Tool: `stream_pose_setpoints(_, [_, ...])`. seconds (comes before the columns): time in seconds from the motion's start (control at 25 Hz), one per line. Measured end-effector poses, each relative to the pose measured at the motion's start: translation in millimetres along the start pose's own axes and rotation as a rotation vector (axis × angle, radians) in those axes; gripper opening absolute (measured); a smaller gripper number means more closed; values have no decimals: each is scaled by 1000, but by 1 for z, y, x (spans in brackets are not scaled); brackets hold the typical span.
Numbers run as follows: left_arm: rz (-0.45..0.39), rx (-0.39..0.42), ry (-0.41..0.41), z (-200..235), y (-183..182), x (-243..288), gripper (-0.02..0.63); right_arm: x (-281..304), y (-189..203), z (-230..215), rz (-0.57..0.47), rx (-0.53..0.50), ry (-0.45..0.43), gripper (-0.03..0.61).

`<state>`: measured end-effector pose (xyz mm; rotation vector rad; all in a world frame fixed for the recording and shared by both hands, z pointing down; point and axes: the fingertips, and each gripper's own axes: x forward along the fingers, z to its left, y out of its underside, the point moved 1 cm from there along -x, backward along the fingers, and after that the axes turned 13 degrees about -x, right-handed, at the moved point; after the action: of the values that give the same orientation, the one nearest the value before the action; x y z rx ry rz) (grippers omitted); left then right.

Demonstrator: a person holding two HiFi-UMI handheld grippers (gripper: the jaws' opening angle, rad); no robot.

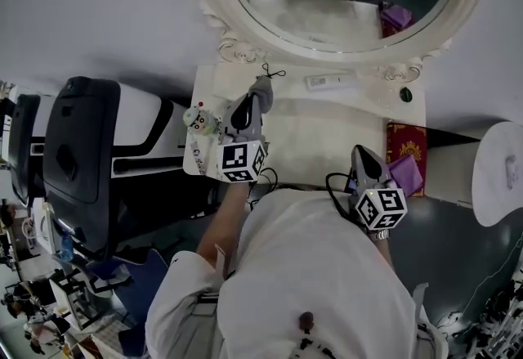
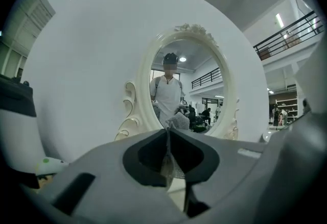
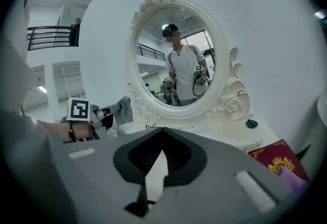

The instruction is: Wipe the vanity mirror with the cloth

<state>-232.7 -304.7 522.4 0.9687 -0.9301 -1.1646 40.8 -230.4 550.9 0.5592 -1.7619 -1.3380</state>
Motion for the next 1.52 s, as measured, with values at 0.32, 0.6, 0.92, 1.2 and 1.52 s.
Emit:
stream_pose_setpoints(0.32, [40, -51, 71, -28, 16, -87, 23, 15, -6, 50, -34, -89, -102, 8])
stream_pose_setpoints(0.6, [47, -84, 240, -81, 4, -118, 23, 3, -34, 95, -206, -154, -193, 8])
stream_pose_setpoints(0.92, [61, -68, 400, -119, -21, -143, 23, -33, -71, 109, -296, -18, -207, 8])
stream_pose_setpoints(1.2, [71, -77, 419, -127, -10, -151, 23, -37, -47, 116, -234, -29, -141, 8])
stream_pose_setpoints(1.52, [112, -141, 383, -110, 1, -161, 23, -34, -31, 126, -190, -27, -145, 8])
